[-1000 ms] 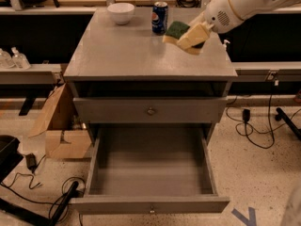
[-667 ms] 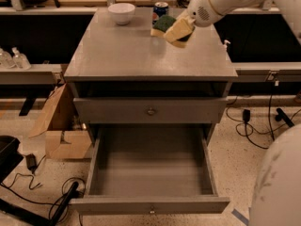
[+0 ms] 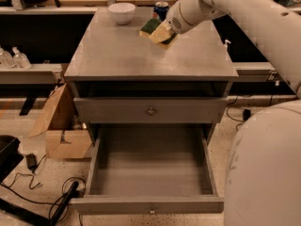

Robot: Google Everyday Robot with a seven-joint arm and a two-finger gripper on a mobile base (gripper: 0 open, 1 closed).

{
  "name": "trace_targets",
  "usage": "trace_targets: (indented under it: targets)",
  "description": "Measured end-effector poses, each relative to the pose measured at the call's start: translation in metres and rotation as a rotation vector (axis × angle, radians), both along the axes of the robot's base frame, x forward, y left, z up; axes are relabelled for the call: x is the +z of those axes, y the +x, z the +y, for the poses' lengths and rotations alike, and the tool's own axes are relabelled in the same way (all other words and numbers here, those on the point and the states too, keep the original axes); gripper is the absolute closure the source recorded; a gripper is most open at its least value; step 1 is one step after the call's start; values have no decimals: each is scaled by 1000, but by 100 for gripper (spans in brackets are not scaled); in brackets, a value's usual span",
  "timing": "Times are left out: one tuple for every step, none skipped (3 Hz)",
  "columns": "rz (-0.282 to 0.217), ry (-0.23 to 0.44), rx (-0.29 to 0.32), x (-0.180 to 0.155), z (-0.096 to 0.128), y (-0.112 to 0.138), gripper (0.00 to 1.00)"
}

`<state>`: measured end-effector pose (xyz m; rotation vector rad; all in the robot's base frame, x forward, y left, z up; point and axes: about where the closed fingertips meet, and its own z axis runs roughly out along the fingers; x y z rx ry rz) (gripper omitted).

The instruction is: Pick sponge from middle drawer and place on counter

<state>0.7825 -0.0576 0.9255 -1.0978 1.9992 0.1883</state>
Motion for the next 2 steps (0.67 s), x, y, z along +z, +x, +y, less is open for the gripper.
trace_targets:
  targets:
    - [6, 3, 10, 1, 1, -3, 74]
    - [11, 2, 13, -3, 3, -2, 43]
